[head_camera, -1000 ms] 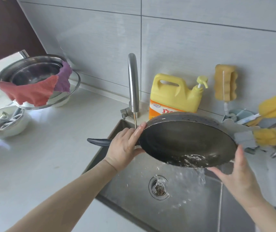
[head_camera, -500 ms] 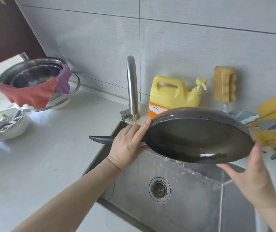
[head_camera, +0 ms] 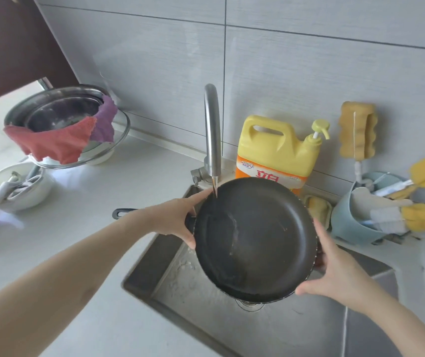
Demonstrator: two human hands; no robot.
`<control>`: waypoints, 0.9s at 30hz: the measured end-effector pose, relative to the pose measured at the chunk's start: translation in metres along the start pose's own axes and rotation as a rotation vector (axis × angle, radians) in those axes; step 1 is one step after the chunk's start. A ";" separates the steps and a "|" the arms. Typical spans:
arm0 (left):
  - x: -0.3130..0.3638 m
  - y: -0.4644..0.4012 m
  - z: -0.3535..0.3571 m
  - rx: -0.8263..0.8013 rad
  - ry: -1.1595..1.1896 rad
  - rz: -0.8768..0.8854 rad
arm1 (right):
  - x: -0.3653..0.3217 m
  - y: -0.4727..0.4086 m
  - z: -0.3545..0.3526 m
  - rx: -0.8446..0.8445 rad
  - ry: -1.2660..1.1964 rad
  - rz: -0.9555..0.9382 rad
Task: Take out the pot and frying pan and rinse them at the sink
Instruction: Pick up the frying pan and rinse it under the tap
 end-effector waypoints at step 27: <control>-0.028 0.026 -0.013 0.242 -0.048 -0.055 | -0.028 -0.037 0.028 0.034 -0.017 -0.122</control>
Point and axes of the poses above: each hand's wrist, its own y-axis away from the middle knuckle, its own z-axis out of the palm, x = y × z, the point moved 4 cm from there along -y, towards the middle knuckle, and after that the axes turned 5 degrees about -z, right-handed, at the moved point
